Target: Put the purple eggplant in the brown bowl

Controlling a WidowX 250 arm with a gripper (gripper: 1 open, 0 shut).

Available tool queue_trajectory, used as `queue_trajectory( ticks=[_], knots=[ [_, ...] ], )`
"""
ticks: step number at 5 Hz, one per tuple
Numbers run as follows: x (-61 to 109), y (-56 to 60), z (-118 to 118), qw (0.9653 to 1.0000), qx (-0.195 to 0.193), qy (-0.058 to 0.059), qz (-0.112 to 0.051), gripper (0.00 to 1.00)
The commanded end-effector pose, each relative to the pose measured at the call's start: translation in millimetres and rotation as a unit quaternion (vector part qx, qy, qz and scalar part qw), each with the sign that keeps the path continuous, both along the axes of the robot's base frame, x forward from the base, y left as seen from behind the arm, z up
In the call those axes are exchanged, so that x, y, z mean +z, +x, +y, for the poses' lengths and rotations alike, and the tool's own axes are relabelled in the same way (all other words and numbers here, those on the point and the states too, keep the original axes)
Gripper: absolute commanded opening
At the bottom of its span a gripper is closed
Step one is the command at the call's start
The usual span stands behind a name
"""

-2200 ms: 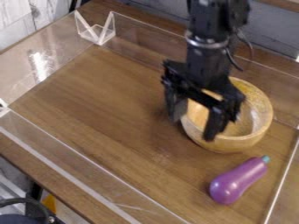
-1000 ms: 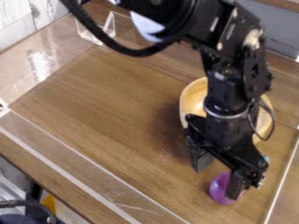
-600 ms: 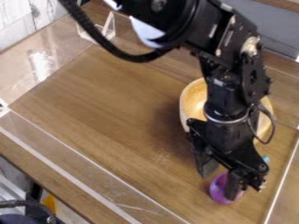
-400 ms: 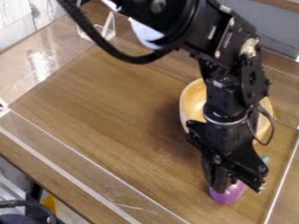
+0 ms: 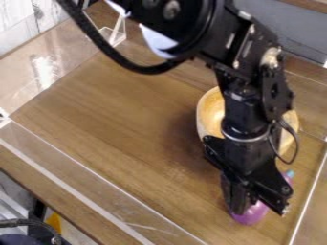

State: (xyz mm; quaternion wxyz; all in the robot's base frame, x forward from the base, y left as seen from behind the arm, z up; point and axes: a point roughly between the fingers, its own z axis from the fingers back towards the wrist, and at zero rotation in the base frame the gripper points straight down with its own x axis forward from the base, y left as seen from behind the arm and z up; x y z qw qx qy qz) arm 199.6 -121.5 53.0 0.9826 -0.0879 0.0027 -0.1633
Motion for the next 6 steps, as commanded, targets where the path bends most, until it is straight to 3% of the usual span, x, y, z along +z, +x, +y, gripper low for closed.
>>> queue_trajectory(
  ticks=[1, 4, 5, 6],
  knots=[
    [7.1, 2.3, -5, 0.9998, -0.004, -0.008, -0.018, 0.0],
    [14.8, 3.0, -5, 0.9998, -0.016, -0.002, -0.007, 0.0],
    [25.1, 6.8, -4, 0.9997, -0.022, 0.006, -0.008, 0.0],
    [48.3, 13.6, -2, 0.9994, -0.025, 0.018, -0.017, 0.0]
  ],
)
